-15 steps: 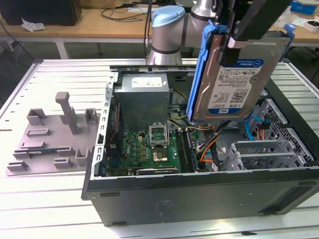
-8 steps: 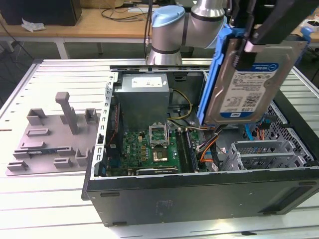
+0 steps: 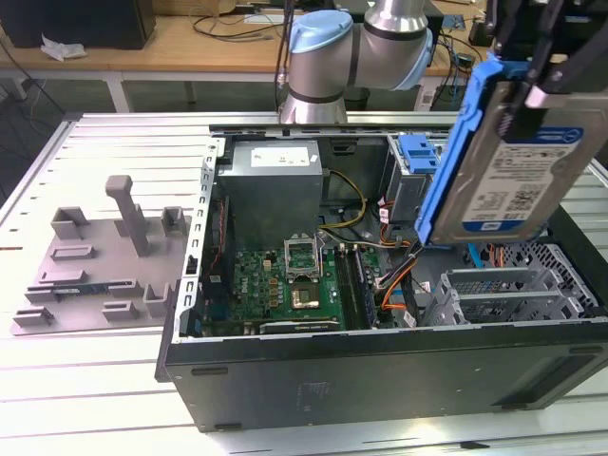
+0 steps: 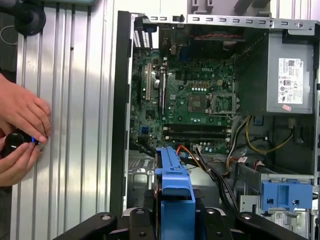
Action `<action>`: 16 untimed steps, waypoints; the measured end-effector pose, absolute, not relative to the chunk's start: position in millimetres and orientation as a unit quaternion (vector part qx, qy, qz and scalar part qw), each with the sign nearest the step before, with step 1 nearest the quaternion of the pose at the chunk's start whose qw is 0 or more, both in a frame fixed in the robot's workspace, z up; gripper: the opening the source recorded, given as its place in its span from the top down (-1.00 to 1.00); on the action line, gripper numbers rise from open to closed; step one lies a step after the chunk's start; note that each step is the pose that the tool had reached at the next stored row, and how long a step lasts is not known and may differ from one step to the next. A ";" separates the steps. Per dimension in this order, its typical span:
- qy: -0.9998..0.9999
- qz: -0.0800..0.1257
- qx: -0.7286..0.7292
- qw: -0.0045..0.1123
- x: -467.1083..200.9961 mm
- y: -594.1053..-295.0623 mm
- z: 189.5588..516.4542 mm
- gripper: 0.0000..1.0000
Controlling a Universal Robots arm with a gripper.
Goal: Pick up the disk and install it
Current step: 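Insert the disk into the insertion slot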
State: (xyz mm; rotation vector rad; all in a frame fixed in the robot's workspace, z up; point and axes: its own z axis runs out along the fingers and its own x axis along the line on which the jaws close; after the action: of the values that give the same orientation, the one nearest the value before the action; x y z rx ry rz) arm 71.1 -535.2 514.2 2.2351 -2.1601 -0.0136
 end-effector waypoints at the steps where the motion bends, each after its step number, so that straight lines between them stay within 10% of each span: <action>1: -0.695 -0.004 0.719 0.017 74.2 -536.3 514.2 0.26; 16: -0.695 -0.011 0.719 0.009 89.7 -542.1 513.2 0.26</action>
State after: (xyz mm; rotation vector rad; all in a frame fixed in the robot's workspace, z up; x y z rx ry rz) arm 89.7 -542.1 513.2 2.2457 -2.1699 -0.0350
